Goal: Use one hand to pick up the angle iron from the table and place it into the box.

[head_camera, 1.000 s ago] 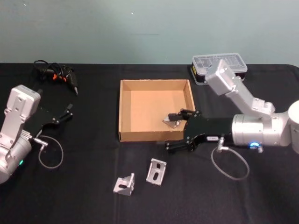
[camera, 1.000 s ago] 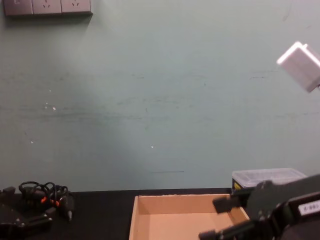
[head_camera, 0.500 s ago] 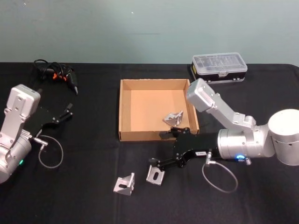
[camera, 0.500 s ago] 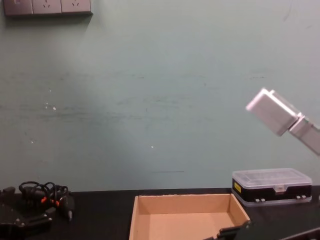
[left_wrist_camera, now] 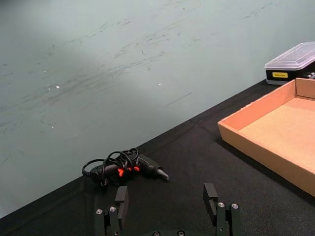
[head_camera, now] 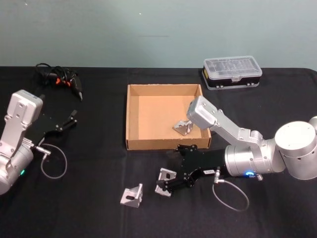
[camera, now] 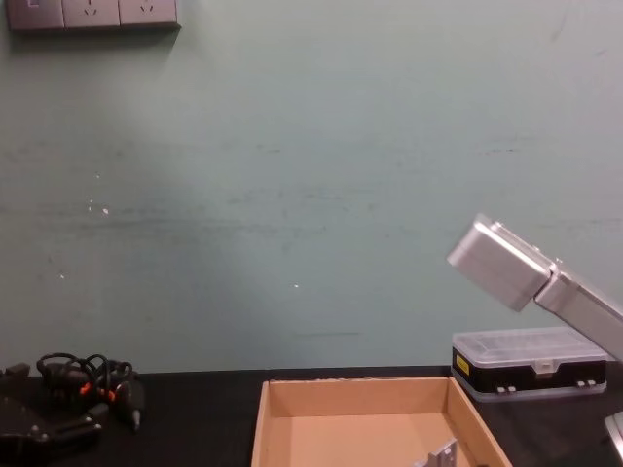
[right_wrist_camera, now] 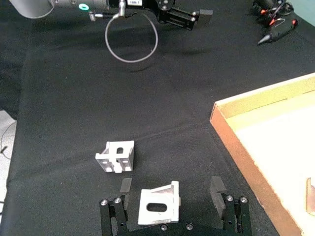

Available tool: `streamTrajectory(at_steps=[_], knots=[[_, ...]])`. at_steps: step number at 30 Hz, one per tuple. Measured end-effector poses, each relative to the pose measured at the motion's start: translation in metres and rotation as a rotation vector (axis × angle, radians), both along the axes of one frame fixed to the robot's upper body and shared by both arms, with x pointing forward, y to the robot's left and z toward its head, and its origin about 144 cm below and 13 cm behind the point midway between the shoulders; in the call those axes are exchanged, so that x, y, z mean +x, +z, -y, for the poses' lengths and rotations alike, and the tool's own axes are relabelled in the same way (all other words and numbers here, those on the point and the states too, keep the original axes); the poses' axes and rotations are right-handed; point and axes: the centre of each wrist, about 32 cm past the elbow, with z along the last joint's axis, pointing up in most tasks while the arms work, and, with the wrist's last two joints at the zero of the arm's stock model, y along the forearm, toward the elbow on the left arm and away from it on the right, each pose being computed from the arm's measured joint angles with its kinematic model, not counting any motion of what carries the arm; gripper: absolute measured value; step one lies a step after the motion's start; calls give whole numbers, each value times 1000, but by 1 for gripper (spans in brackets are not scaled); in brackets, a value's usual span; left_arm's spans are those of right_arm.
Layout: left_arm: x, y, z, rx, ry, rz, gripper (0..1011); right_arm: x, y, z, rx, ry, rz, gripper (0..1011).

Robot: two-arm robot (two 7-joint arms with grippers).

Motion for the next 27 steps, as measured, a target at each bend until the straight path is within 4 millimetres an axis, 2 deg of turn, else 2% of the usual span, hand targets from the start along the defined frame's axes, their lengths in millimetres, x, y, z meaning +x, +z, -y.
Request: streamTrajectory(at_steps=[17, 24, 27], knots=[[0, 0, 0, 0, 0, 0, 1000, -3, -7, 2, -29, -7, -11, 994], [0, 0, 0, 0, 0, 0, 1000, -3, -8, 4, -26, -11, -14, 862], [0, 0, 0, 0, 0, 0, 1000, -4, -9, 4, -24, -14, -13, 765]])
